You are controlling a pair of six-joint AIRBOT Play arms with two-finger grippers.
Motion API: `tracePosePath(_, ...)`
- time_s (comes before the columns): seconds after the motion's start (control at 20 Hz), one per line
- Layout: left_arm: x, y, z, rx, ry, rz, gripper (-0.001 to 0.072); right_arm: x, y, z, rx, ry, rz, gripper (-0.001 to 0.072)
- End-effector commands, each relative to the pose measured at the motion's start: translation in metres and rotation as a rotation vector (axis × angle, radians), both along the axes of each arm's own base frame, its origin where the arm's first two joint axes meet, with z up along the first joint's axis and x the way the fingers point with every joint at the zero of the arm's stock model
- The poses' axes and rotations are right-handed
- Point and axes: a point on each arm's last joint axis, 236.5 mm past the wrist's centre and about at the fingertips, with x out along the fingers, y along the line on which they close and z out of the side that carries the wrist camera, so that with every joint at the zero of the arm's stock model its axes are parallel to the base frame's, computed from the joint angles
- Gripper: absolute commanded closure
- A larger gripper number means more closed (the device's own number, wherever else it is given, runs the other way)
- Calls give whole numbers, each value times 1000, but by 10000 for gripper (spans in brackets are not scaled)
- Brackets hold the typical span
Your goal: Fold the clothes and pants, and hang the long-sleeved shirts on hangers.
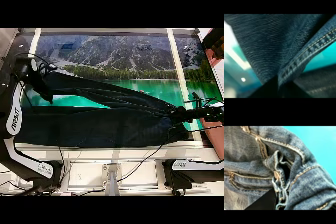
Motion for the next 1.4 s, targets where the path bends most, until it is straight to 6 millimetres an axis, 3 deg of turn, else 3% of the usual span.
tracePosePath(0.0, -12, 2, -10, 8, 31, 1, 7, 5, -5, -2, -20, -16, -15, 643)
tracePosePath(0.25, 13, 17, 20, 30, -151, 92, 11, 9, -10, -4, -43, -28, -29, 643)
tracePosePath(0.4, 35, 52, 68, 18, -390, 238, 12, 11, -12, -5, -55, -35, -36, 643)
tracePosePath(0.5, 34, 69, 91, -118, -502, 403, 12, 12, -14, -6, -60, -38, -39, 643)
tracePosePath(0.55, 27, 74, 91, -215, -504, 516, 13, 12, -14, -6, -60, -38, -39, 643)
tracePosePath(0.7, 7, 77, 64, -500, -411, 915, 13, 13, -14, -6, -62, -39, -41, 643)
tracePosePath(0.75, 1, 72, 51, -558, -349, 977, 13, 13, -14, -6, -62, -39, -41, 643)
tracePosePath(0.8, -6, 61, 35, -619, -267, 1014, 17, 13, -14, -6, -62, -39, -41, 643)
tracePosePath(0.9, -9, 41, 8, -689, -155, 1047, 131, 13, -14, -6, -62, -39, -41, 643)
tracePosePath(1.0, -1, 28, -17, -712, -109, 1057, 130, 13, -14, -6, -62, -39, -41, 643)
tracePosePath(1.15, 10, 24, -46, -702, -104, 1103, 131, 13, -14, -6, -62, -39, -41, 643)
tracePosePath(1.35, 23, -9, -62, -812, -41, 1126, 131, 13, -14, -6, -62, -39, -41, 643)
